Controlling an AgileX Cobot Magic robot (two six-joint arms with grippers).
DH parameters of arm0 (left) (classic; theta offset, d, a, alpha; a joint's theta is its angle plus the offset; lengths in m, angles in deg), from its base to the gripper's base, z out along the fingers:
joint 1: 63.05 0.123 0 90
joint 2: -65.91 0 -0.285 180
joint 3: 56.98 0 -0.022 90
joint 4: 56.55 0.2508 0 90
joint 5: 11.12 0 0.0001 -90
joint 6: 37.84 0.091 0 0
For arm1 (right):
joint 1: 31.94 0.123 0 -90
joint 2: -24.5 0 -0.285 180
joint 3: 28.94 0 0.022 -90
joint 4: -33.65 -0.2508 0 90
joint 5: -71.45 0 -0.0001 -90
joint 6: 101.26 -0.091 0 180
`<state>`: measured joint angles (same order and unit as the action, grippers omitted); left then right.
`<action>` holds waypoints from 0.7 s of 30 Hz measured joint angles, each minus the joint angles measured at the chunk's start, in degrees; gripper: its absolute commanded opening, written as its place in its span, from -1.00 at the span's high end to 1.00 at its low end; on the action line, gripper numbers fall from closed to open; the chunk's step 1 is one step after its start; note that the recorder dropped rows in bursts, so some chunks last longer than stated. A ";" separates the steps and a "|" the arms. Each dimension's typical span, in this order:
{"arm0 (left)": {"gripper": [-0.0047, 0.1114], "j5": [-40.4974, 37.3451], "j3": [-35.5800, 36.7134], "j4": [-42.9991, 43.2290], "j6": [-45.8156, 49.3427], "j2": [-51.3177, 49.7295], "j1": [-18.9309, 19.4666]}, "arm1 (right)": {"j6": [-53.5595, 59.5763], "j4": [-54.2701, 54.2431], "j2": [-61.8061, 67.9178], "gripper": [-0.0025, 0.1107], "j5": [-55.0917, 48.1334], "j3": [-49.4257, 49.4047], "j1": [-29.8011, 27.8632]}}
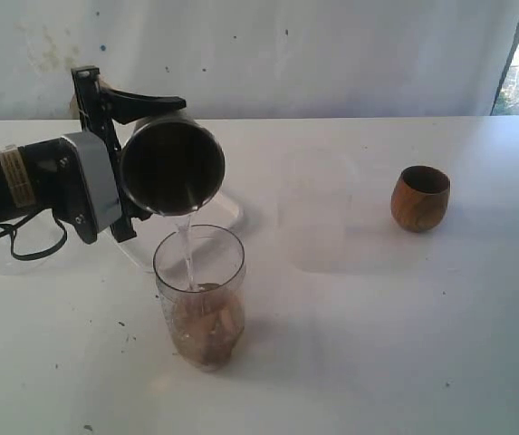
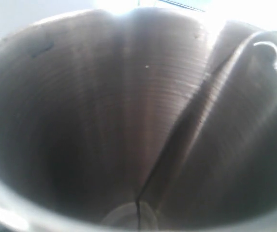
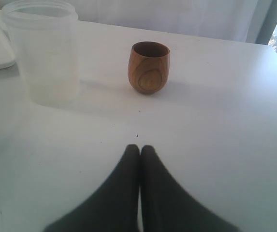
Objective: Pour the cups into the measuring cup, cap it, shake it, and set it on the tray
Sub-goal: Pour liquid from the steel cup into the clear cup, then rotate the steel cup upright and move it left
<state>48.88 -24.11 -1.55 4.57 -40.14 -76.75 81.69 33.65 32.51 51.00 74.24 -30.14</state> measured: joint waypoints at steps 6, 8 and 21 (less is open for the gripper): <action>0.92 0.00 0.00 -0.14 0.00 0.00 0.00 | 0.00 0.00 0.00 0.96 0.00 0.00 0.00; 0.92 0.00 0.00 -0.14 0.00 0.00 0.00 | 0.00 0.00 0.00 0.96 0.00 0.00 0.00; 0.92 0.50 0.00 -0.14 -12.53 0.00 0.00 | 0.00 0.00 0.00 0.96 0.00 0.00 0.00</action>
<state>49.37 -24.11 -1.69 -7.96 -40.14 -76.75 81.69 33.65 32.51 51.00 74.24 -30.14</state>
